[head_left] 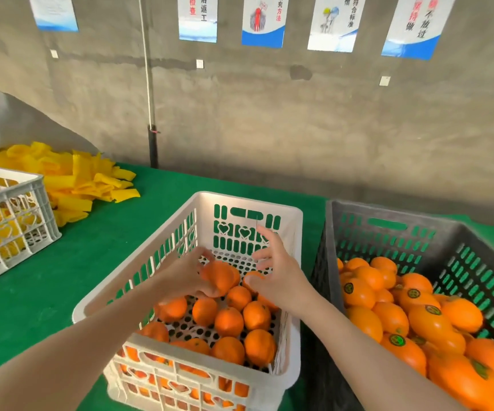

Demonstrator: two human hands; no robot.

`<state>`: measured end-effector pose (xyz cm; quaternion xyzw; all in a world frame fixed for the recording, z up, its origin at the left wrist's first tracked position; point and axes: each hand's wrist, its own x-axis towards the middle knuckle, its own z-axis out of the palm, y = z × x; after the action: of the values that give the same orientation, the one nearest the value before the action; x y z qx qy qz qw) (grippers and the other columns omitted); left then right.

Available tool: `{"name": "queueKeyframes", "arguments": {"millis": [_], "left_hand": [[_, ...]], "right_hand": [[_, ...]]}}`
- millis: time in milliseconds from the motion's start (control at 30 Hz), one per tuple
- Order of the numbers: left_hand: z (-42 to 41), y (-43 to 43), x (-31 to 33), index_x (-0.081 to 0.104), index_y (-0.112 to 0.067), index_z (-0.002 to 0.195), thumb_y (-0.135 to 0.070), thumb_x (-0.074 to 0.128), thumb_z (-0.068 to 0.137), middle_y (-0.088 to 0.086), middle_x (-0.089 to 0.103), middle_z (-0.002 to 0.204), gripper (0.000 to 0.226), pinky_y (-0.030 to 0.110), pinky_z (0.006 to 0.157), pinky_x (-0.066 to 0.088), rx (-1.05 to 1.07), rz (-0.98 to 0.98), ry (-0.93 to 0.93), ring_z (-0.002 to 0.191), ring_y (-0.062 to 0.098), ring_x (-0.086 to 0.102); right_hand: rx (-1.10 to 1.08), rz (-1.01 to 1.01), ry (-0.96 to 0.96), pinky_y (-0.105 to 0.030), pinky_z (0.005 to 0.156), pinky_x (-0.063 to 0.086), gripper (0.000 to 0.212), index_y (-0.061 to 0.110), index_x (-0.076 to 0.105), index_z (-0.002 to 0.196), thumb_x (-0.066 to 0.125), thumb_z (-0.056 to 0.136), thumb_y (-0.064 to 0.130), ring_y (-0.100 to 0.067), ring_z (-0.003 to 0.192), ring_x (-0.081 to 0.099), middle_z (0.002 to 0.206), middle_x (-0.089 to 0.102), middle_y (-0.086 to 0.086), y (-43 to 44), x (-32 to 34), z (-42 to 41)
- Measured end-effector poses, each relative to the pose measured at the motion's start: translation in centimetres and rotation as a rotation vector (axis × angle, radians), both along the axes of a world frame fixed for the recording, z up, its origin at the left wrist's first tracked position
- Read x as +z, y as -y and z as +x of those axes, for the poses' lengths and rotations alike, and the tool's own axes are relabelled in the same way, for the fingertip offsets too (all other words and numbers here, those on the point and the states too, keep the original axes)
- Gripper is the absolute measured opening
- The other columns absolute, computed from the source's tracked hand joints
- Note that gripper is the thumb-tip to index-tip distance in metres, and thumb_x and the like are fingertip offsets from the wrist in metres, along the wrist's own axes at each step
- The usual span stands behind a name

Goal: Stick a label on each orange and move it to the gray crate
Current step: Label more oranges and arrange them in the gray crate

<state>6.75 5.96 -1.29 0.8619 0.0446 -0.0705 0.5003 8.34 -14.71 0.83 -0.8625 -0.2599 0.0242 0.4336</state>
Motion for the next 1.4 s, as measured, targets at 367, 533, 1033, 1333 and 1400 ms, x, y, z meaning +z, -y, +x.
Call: {"name": "queueKeyframes", "arguments": {"millis": [367, 533, 1033, 1333, 1400], "left_hand": [[-7.2, 7.1, 5.3, 0.045, -0.028, 0.134, -0.001, 0.074, 0.062, 0.022, 0.058, 0.127, 0.082, 0.046, 0.079, 0.055, -0.154, -1.072, 0.099, 0.11, 0.043, 0.061], [-9.2, 10.5, 6.4, 0.059, -0.022, 0.122, -0.046, 0.064, 0.075, 0.013, 0.067, 0.115, 0.053, 0.04, 0.067, 0.057, -0.003, -1.147, -0.004, 0.097, 0.031, 0.069], [-11.6, 15.5, 5.6, 0.058, -0.02, 0.124, -0.044, 0.064, 0.077, 0.015, 0.065, 0.119, 0.053, 0.042, 0.072, 0.058, -0.026, -1.173, -0.123, 0.1, 0.028, 0.069], [-11.3, 16.2, 4.7, 0.063, -0.023, 0.119, -0.042, 0.067, 0.072, 0.015, 0.066, 0.117, 0.051, 0.042, 0.071, 0.058, -0.015, -1.169, -0.08, 0.1, 0.028, 0.069], [-11.0, 16.5, 4.4, 0.065, -0.025, 0.114, -0.045, 0.065, 0.07, 0.012, 0.07, 0.108, 0.049, 0.038, 0.065, 0.058, -0.029, -1.106, -0.061, 0.089, 0.024, 0.072]], "right_hand": [[0.077, 0.231, 0.132, -0.01, 0.078, 0.049, 0.086, 0.064, 0.021, 0.12, 0.078, 0.076, 0.016, 0.004, 0.109, 0.053, 0.131, 0.046, 0.013, 2.8, 4.3, -5.7], [0.1, 0.359, 0.072, -0.016, 0.09, 0.047, 0.022, 0.029, 0.054, 0.098, 0.068, 0.086, 0.017, -0.002, 0.121, 0.049, 0.127, 0.053, 0.01, 6.7, 7.0, -8.4], [0.041, -0.236, 0.425, -0.026, 0.083, 0.042, 0.018, 0.02, 0.049, 0.078, 0.062, 0.089, 0.026, -0.01, 0.096, 0.047, 0.099, 0.05, 0.003, 10.7, 8.5, -12.4], [-0.138, -0.09, 0.469, -0.036, 0.075, 0.051, 0.021, 0.027, 0.052, 0.085, 0.071, 0.079, 0.035, -0.01, 0.085, 0.056, 0.094, 0.057, 0.008, 11.2, 7.4, -13.6], [-0.174, -0.016, 0.339, -0.033, 0.074, 0.053, 0.043, 0.032, 0.046, 0.103, 0.076, 0.073, 0.038, -0.009, 0.084, 0.059, 0.1, 0.056, 0.013, 11.5, 7.2, -13.5]]}}
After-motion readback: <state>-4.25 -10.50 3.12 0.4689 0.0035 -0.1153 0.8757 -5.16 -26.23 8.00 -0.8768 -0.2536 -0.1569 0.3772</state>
